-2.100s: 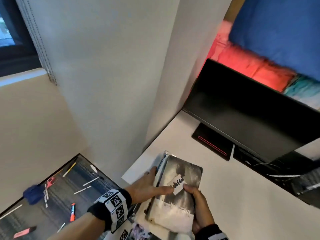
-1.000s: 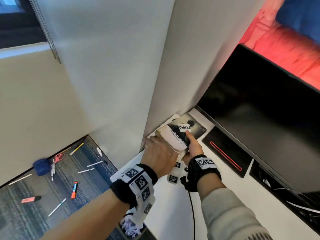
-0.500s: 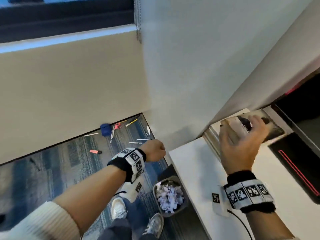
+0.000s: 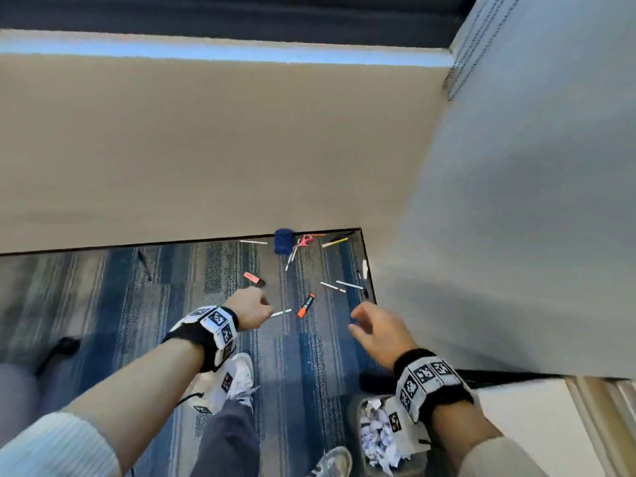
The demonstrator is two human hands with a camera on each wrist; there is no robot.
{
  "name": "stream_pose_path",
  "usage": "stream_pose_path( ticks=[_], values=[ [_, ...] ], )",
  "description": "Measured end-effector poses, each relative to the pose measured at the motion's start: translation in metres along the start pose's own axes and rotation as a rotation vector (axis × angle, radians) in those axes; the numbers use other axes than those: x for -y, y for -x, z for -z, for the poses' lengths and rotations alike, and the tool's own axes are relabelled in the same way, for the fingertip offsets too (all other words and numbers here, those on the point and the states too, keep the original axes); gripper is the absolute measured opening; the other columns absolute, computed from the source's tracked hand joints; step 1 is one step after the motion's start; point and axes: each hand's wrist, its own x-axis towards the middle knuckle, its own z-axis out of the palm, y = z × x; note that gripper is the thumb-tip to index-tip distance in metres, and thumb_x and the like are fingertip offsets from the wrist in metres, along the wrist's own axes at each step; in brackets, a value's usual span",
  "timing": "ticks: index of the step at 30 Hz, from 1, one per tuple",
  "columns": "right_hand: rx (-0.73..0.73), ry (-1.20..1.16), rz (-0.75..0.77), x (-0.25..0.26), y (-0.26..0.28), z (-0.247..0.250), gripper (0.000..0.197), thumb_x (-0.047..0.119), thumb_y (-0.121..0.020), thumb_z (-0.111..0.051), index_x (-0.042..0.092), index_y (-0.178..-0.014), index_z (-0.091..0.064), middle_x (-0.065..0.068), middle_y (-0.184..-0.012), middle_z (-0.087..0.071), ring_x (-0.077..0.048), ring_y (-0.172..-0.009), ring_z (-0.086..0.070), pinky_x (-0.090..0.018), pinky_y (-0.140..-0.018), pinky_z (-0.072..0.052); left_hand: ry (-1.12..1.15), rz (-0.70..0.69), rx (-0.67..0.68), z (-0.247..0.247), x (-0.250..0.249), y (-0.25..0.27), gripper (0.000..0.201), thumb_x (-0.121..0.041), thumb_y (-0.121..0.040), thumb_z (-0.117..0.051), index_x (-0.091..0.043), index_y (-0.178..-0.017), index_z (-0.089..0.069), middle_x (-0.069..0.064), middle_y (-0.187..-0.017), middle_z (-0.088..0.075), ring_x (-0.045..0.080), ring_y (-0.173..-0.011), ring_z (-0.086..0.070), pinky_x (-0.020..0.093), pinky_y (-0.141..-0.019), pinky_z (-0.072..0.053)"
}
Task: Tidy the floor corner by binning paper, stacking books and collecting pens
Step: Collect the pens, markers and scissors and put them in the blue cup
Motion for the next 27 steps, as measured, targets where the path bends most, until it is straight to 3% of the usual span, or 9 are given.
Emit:
stream_pose_path(
  ticks=[5, 10, 14, 18, 20, 23, 24, 26, 27],
  values=[
    [0.199, 0.150, -0.099, 0.001, -0.114, -0.078, 0.019, 0.033, -0.089, -0.060, 0.020, -0.104, -0.059, 0.004, -0.090, -0.064, -0.015, -0.085, -0.060, -0.029, -0.079, -0.048, 0.010, 0.077, -0.045, -0.001, 0.090, -0.087, 0.023, -0.026, -0.091, -0.053, -0.014, -0.101, -0.069, 0.007, -0.105, -0.071, 0.025, -0.099, -0.065, 0.032, -0.088, -0.052],
    [0.321, 0.227, -0.088, -0.038, -0.230, -0.206, 0.022, 0.034, -0.090, -0.056, 0.019, -0.107, -0.058, 0.001, -0.096, -0.066, -0.021, -0.094, -0.063, -0.033, -0.084, -0.050, -0.015, 0.112, -0.029, -0.073, 0.175, -0.207, 0.018, -0.028, -0.092, -0.052, -0.019, -0.101, -0.065, 0.003, -0.104, -0.070, 0.023, -0.098, -0.064, 0.030, -0.085, -0.050],
    [0.420, 0.468, 0.064, -0.094, -0.310, -0.316, 0.027, 0.026, -0.092, -0.049, 0.013, -0.116, -0.053, -0.010, -0.117, -0.060, -0.031, -0.107, -0.059, -0.040, -0.090, -0.049, -0.101, 0.081, 0.106, -0.143, 0.230, -0.306, 0.015, -0.031, -0.093, -0.054, -0.019, -0.098, -0.061, 0.003, -0.104, -0.068, 0.021, -0.094, -0.063, 0.033, -0.086, -0.051],
    [0.418, 0.788, 0.283, -0.156, -0.390, -0.419, 0.036, 0.011, -0.094, -0.043, 0.007, -0.130, -0.043, -0.014, -0.128, -0.046, -0.033, -0.118, -0.048, -0.044, -0.093, -0.041, -0.119, 0.036, 0.093, -0.197, 0.275, -0.408, 0.012, -0.028, -0.096, -0.053, -0.017, -0.099, -0.059, 0.002, -0.102, -0.066, 0.017, -0.089, -0.062, 0.030, -0.085, -0.052],
    [0.384, 0.844, 0.352, -0.184, -0.418, -0.460, 0.040, 0.010, -0.091, -0.050, 0.008, -0.130, -0.047, -0.014, -0.121, -0.051, -0.034, -0.111, -0.053, -0.046, -0.087, -0.045, -0.151, -0.046, 0.069, -0.214, 0.280, -0.452, 0.013, -0.025, -0.097, -0.052, -0.017, -0.104, -0.060, 0.001, -0.101, -0.066, 0.016, -0.090, -0.063, 0.029, -0.086, -0.052],
    [0.354, 0.850, 0.387, -0.217, -0.450, -0.501, 0.031, 0.025, -0.062, -0.081, 0.018, -0.089, -0.067, -0.004, -0.084, -0.061, -0.023, -0.073, -0.065, -0.036, -0.056, -0.051, -0.265, -0.223, 0.009, -0.229, 0.269, -0.512, 0.014, -0.028, -0.094, -0.053, -0.019, -0.102, -0.061, 0.002, -0.102, -0.067, 0.021, -0.094, -0.065, 0.035, -0.087, -0.053],
    [0.339, 0.858, 0.408, -0.223, -0.457, -0.510, 0.029, 0.027, -0.063, -0.081, 0.018, -0.086, -0.066, -0.004, -0.083, -0.061, -0.023, -0.072, -0.064, -0.035, -0.055, -0.051, -0.318, -0.281, -0.002, -0.231, 0.261, -0.528, 0.016, -0.029, -0.093, -0.054, -0.019, -0.102, -0.061, 0.004, -0.102, -0.068, 0.023, -0.095, -0.065, 0.036, -0.086, -0.053],
    [0.338, 0.801, 0.433, -0.227, -0.467, -0.516, 0.019, 0.016, -0.089, -0.050, 0.010, -0.105, -0.058, -0.013, -0.104, -0.057, -0.032, -0.093, -0.059, -0.044, -0.075, -0.050, -0.469, -0.389, -0.006, -0.229, 0.236, -0.557, 0.019, -0.029, -0.093, -0.052, -0.018, -0.103, -0.063, 0.006, -0.103, -0.068, 0.026, -0.095, -0.064, 0.034, -0.082, -0.052],
    [0.318, 0.778, 0.457, -0.232, -0.469, -0.517, 0.030, 0.011, -0.092, -0.031, 0.007, -0.113, -0.051, -0.017, -0.112, -0.054, -0.036, -0.102, -0.055, -0.048, -0.083, -0.046, -0.562, -0.440, -0.009, -0.226, 0.220, -0.567, 0.020, -0.028, -0.093, -0.051, -0.017, -0.103, -0.063, 0.008, -0.103, -0.068, 0.029, -0.095, -0.064, 0.033, -0.079, -0.051]
  ],
)
